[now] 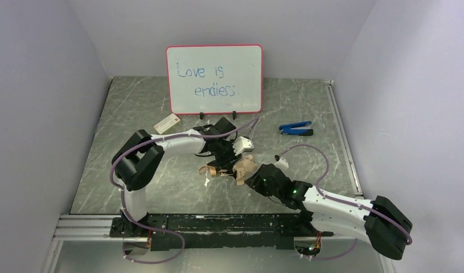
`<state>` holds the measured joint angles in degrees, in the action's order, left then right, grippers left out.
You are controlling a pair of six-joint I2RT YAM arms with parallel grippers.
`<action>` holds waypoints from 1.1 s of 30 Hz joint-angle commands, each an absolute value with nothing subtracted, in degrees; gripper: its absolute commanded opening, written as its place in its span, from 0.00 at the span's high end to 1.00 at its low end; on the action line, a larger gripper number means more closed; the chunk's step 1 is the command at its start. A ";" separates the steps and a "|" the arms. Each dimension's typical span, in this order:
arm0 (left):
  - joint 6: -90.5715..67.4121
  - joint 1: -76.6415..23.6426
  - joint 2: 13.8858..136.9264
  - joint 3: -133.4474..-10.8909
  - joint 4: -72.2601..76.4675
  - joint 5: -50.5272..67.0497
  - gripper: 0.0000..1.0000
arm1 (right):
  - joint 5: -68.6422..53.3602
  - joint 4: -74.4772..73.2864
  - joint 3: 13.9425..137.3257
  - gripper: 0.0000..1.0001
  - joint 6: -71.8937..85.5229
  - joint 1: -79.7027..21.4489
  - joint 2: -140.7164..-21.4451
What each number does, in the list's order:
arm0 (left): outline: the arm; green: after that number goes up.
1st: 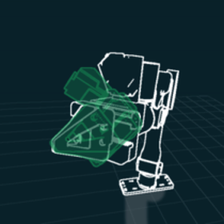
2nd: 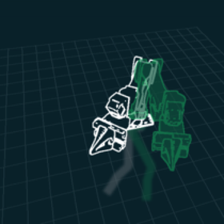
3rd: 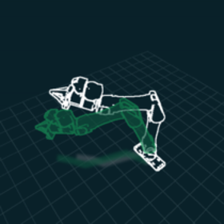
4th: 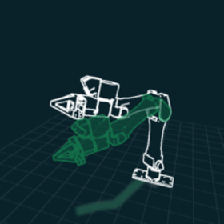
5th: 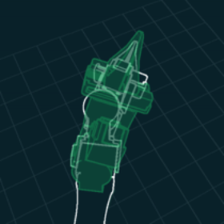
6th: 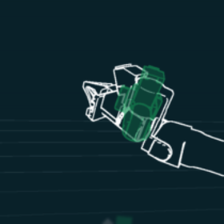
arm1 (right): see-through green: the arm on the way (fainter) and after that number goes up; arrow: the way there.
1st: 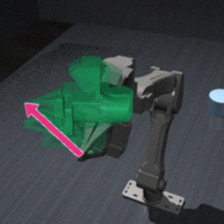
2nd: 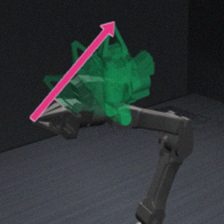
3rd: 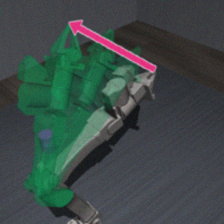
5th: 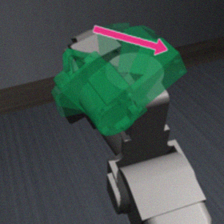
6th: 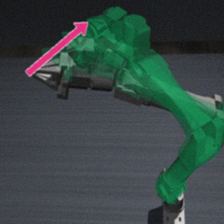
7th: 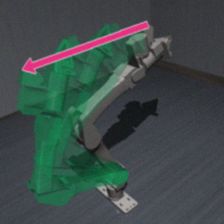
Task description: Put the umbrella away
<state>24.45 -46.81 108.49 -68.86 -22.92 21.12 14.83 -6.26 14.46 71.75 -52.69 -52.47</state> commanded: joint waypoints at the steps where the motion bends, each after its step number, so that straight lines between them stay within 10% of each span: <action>1: 26.23 -45.97 113.75 -65.24 -21.85 3.76 0.95 | 13.87 -0.53 13.55 0.61 75.31 -52.97 -55.16; 33: 26.96 -46.14 112.26 -63.10 -20.83 1.85 0.95 | 21.92 6.59 13.10 0.64 81.92 -53.00 -69.25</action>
<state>23.99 -47.09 107.42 -66.87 -16.58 12.62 18.11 9.21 13.23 82.28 -52.95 -65.60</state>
